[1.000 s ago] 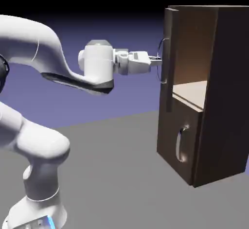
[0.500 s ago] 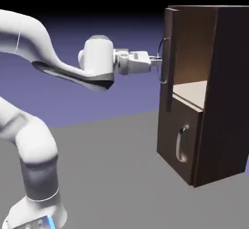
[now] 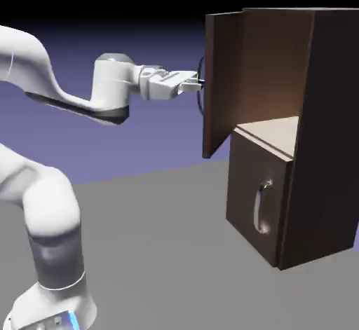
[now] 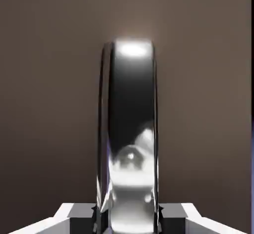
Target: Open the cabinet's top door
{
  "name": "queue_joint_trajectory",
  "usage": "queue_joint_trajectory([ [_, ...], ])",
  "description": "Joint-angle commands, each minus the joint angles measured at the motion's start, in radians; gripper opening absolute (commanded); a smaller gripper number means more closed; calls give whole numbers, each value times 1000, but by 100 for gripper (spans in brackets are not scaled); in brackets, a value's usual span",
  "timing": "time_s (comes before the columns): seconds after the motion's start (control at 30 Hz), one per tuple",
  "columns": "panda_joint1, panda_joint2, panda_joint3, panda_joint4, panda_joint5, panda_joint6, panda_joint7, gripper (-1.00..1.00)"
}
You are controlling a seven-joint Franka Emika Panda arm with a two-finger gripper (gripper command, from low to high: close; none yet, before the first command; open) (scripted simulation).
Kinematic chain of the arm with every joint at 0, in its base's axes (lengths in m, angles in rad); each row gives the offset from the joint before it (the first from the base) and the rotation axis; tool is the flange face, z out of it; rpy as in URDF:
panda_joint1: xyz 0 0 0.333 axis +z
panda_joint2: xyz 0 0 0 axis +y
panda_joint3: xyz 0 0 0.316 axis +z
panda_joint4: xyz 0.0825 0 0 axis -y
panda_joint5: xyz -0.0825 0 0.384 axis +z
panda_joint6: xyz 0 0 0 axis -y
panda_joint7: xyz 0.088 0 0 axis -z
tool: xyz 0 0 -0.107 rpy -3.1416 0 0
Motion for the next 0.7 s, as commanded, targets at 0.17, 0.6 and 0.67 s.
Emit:
queue_joint_trajectory([
  [0.17, -61, 99, 182, 129, 137, -262, -2, -100],
  [0.6, -372, 378, 640, 469, 236, -765, 59, -100],
  [0.67, -435, 404, 712, 505, 239, -810, 67, -100],
])
